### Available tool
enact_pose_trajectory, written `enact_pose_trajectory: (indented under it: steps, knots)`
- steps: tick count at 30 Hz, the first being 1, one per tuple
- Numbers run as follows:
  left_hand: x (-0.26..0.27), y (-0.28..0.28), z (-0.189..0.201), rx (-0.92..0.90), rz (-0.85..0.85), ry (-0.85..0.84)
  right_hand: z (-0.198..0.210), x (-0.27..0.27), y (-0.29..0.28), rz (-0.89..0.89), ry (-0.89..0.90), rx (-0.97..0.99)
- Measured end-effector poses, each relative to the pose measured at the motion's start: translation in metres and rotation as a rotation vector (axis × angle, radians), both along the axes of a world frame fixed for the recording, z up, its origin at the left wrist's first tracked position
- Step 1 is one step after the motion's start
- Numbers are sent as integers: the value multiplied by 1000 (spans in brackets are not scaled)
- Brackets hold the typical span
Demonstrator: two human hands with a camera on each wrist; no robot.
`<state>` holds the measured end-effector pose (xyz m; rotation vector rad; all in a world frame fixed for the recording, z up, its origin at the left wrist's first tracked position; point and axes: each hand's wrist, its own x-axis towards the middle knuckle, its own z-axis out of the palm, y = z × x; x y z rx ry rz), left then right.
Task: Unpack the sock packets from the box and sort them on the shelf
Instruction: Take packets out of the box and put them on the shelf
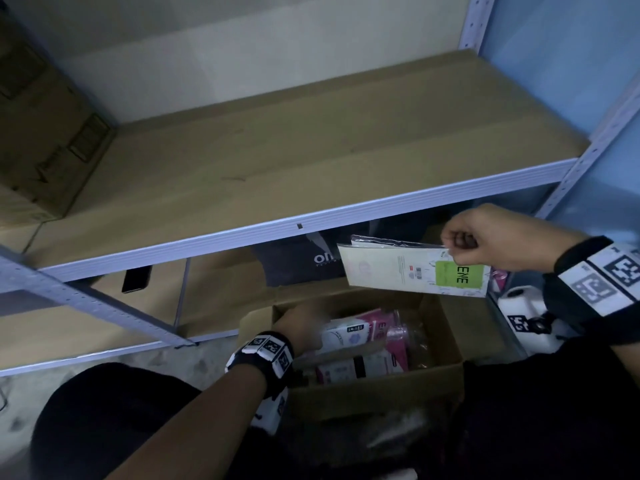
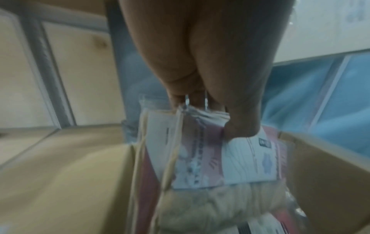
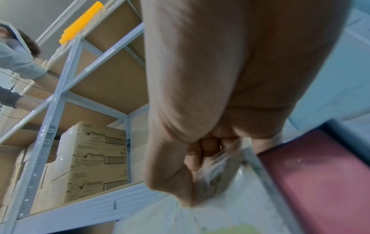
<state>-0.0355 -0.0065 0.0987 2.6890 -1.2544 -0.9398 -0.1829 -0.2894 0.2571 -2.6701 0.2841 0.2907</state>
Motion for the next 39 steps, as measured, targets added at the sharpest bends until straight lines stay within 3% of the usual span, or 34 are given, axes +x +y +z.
enact_pose_trajectory:
  steps: [6,11,17,24,29,35,39]
  knots:
    - [4,27,43,-71,-42,-87,29,0,28,77,-52,-23]
    - [9,51,103,-177,-90,-249,69,9,43,106,-187,-52]
    - [29,106,193,-363,59,-393,125,33,74,93,-434,-57]
    - [62,184,268,-507,204,-692,138,96,129,87,-686,-91]
    - [79,214,276,-541,275,-825,113,155,164,148,-732,-156]
    - [103,212,242,-441,364,-977,74,206,200,125,-676,-244]
    - [115,187,216,-287,421,-857,58,225,222,117,-506,-312]
